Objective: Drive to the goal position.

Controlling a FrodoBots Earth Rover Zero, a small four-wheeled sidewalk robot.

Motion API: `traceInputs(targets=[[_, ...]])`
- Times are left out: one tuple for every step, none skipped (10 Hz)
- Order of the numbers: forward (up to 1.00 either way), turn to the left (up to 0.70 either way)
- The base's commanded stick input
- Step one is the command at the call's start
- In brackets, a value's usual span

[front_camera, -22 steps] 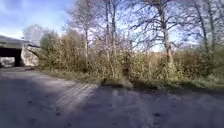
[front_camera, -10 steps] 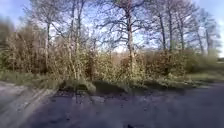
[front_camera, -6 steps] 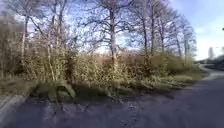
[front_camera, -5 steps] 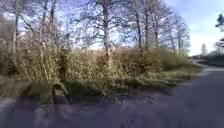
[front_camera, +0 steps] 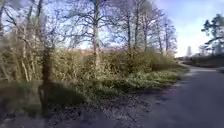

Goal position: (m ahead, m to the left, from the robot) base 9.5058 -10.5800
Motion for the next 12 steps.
traceInputs(targets=[[1.0, -0.4], [1.0, -0.4], [0.84, -0.49], [0.0, -1.0], [0.0, -1.0], [0.0, -1.0], [0.0, -1.0], [0.0, -1.0], [0.0, -1.0], [0.0, -1.0], [0.0, -1.0], [0.0, -1.0]])
